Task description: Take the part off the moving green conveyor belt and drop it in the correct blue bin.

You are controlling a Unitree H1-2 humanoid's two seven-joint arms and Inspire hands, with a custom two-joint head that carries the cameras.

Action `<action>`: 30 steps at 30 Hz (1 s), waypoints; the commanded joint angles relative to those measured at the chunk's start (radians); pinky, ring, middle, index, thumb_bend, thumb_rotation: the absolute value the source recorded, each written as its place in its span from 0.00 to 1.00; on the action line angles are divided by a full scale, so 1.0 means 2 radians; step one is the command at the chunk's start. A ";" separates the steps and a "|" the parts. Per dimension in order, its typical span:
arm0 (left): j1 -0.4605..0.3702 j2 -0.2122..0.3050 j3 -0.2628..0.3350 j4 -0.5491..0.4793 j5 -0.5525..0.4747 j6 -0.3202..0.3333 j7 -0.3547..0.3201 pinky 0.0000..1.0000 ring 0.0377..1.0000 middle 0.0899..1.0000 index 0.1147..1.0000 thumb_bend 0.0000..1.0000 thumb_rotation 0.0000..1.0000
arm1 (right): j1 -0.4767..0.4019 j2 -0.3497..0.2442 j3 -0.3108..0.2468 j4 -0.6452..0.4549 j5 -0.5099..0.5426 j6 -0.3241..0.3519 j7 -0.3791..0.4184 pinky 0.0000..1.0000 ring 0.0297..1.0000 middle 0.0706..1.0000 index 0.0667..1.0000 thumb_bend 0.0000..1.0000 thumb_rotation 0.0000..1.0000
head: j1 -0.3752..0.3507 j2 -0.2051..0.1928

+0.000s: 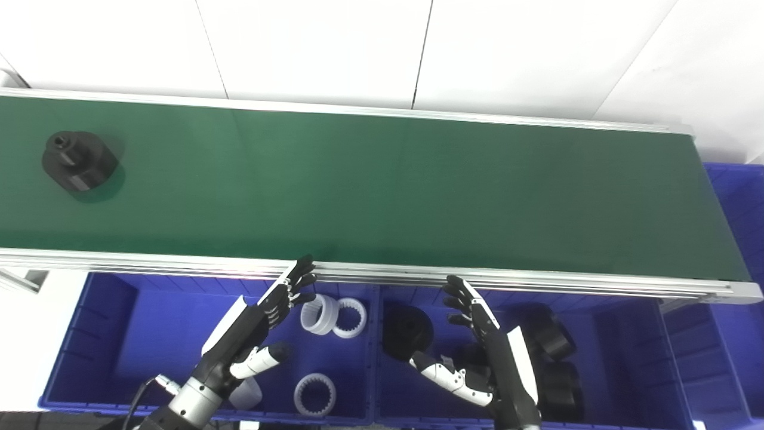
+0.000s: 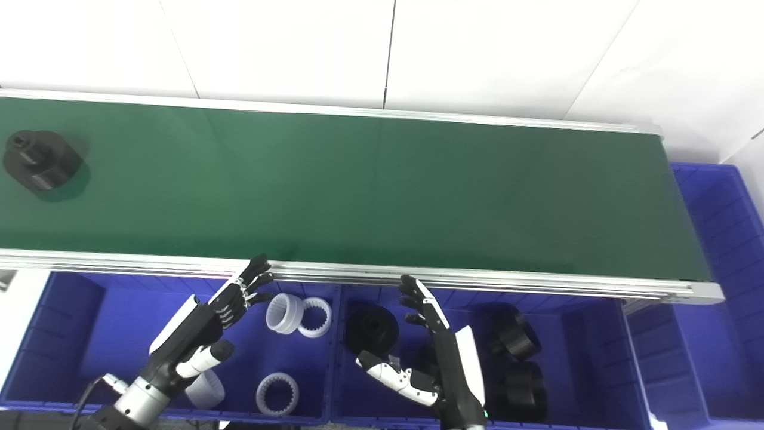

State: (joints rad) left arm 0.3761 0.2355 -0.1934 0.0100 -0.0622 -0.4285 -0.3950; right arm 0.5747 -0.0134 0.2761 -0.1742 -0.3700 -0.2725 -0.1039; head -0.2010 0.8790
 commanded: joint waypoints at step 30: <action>0.008 -0.017 -0.008 -0.002 -0.006 -0.018 0.001 0.82 0.93 0.98 0.95 0.65 0.70 | -0.001 -0.022 -0.007 0.010 0.011 -0.034 0.000 0.74 0.81 0.85 0.89 0.80 0.43 | 0.136 -0.056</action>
State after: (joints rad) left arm 0.3819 0.2154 -0.1999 0.0192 -0.0786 -0.4290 -0.4031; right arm 0.5682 -0.0454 0.2698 -0.1394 -0.3610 -0.2772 -0.1006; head 0.0697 0.7659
